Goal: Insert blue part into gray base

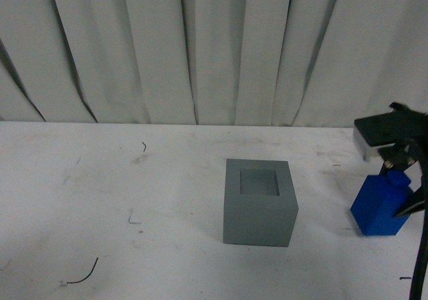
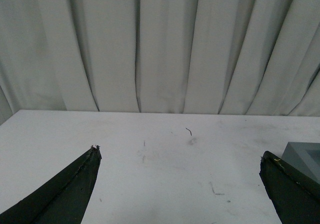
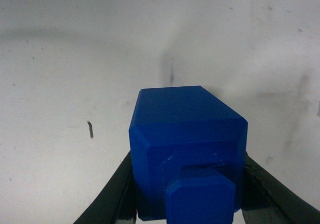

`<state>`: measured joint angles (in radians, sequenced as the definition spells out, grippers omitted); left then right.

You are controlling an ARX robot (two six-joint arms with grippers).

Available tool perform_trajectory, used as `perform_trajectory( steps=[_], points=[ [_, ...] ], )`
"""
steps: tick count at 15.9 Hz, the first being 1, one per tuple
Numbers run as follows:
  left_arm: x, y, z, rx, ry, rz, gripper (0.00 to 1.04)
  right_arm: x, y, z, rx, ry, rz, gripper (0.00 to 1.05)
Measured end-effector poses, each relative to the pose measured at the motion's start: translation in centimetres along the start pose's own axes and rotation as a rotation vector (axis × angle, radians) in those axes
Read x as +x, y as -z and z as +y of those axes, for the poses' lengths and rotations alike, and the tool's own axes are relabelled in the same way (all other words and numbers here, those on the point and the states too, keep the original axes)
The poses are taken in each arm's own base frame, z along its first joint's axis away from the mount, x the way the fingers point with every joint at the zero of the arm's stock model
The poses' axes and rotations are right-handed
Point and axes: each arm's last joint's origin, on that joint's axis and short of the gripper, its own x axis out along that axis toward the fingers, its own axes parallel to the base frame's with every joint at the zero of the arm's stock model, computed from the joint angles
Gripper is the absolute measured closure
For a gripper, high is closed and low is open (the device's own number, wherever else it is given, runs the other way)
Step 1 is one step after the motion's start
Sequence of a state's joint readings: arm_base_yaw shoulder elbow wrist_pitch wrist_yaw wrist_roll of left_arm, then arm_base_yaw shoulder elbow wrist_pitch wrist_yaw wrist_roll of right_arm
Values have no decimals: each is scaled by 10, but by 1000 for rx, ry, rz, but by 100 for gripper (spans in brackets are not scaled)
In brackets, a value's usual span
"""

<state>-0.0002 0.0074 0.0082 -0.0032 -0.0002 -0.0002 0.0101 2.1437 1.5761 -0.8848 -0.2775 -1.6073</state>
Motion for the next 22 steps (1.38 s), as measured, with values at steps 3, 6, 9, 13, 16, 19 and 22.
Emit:
perform_trajectory(
  steps=[3, 6, 9, 13, 16, 19, 22],
  points=[
    [0, 0, 0, 0, 0, 0, 7, -41, 3, -4, 10, 61, -28, 58],
    [0, 0, 0, 0, 0, 0, 7, -69, -14, -7, -21, 93, -30, 58],
    [0, 0, 0, 0, 0, 0, 7, -65, -44, -4, -63, 49, -46, 58],
    [0, 0, 0, 0, 0, 0, 7, -61, -78, -7, -65, 31, -82, 58],
    [0, 0, 0, 0, 0, 0, 7, -42, -107, -11, -70, -13, -98, 58],
    [0, 0, 0, 0, 0, 0, 7, -25, -149, -10, -92, -54, -108, 58],
    [0, 0, 0, 0, 0, 0, 7, -15, -161, -16, -71, -64, -91, 58]
  ],
)
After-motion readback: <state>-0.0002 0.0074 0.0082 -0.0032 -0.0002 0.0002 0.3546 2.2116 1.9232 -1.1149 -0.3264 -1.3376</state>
